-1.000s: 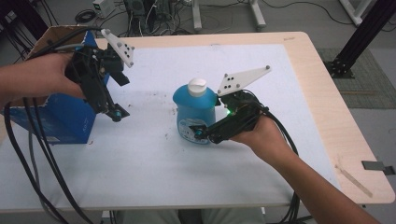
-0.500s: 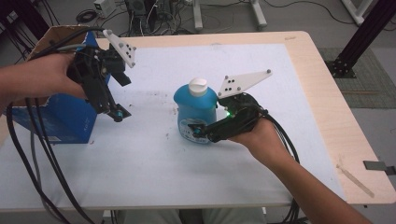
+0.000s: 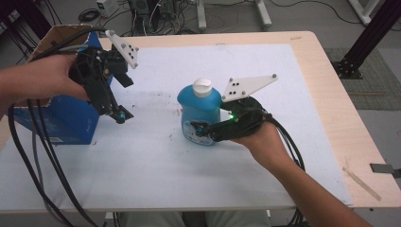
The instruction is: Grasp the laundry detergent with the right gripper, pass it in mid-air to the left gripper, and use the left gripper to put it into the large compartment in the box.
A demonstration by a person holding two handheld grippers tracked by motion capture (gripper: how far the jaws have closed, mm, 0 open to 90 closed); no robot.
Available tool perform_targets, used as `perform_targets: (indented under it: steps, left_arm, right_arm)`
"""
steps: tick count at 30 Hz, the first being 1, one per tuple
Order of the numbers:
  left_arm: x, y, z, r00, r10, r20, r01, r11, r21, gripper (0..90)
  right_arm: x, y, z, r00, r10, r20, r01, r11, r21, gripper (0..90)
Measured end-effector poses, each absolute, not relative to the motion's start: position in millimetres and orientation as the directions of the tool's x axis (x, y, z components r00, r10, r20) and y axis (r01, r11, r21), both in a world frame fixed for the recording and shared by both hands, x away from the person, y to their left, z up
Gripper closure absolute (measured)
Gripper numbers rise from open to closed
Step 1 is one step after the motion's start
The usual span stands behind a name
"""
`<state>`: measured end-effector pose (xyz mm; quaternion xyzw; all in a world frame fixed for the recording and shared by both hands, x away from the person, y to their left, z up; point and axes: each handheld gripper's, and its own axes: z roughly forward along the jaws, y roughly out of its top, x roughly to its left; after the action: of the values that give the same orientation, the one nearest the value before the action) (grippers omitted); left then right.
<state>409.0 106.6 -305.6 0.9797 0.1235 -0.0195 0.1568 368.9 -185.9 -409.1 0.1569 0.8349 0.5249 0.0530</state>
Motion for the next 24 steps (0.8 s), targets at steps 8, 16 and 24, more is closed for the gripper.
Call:
perform_targets:
  steps: [8, 16, 24]
  left_arm:
    - [410, 107, -306, 0.969, 0.234, -0.079, 0.247, -0.92, 0.304, 1.6]
    - [409, 104, -305, 0.971, 0.227, -0.081, 0.241, -0.921, 0.307, 1.7]
    - [403, 98, -300, 0.975, 0.21, -0.073, 0.222, -0.922, 0.316, 1.6]
  right_arm:
    - [365, -185, -408, -0.947, 0.32, 0.02, 0.159, 0.415, 0.896, 45.4]
    - [364, -185, -407, -0.95, 0.314, 0.0, 0.14, 0.424, 0.895, 47.0]
    - [367, -186, -396, -0.971, 0.238, -0.006, 0.11, 0.471, 0.875, 46.9]
